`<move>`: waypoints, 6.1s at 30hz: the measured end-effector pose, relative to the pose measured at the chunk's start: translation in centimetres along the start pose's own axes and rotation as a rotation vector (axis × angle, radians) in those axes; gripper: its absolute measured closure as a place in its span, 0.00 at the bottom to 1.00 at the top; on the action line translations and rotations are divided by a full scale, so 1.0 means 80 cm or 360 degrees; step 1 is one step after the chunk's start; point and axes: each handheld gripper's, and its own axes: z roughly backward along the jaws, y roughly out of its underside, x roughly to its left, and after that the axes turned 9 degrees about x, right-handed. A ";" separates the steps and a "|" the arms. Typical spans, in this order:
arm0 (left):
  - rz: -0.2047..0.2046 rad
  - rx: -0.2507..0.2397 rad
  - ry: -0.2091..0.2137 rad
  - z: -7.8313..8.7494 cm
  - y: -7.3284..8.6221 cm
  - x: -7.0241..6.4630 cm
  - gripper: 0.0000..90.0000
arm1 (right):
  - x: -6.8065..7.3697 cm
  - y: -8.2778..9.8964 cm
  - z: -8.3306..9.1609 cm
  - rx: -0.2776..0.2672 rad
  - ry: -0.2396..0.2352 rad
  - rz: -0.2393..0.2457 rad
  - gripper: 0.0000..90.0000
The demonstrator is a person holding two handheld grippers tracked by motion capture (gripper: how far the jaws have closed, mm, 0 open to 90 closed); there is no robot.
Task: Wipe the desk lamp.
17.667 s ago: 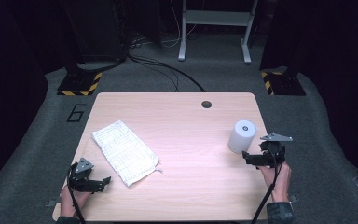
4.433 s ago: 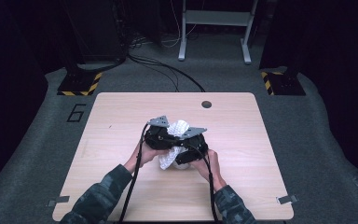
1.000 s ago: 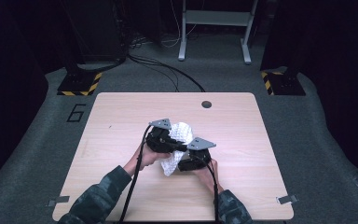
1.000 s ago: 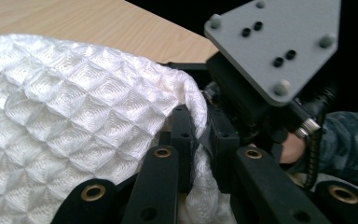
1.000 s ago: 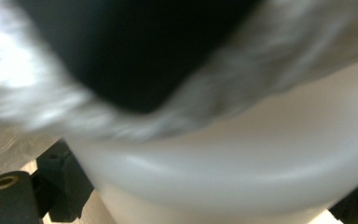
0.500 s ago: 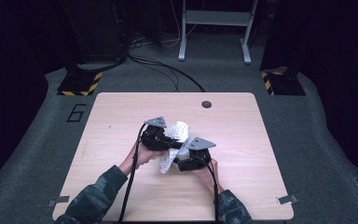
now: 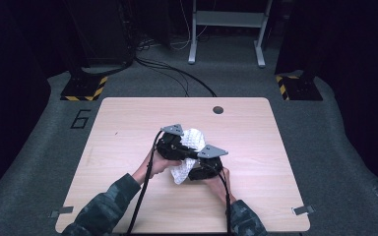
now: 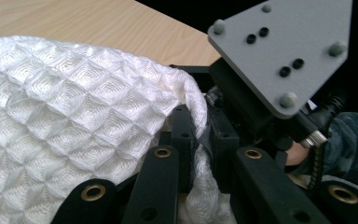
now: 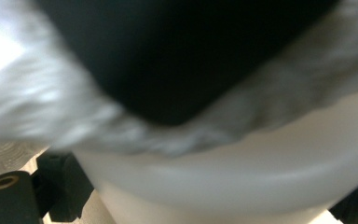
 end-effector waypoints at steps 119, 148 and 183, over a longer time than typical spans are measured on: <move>0.0046 -0.0071 -0.0244 0.041 0.084 0.013 0.91 | 0.004 0.020 -0.005 0.0048 0.0026 0.0043 0.09; 0.0033 0.0208 -0.0172 -0.008 0.115 0.031 0.90 | 0.004 0.020 -0.005 0.0048 0.0024 0.0047 0.09; -0.0011 0.0186 -0.0127 0.006 0.100 0.022 0.91 | 0.005 0.020 -0.005 0.0053 0.0024 0.0034 0.09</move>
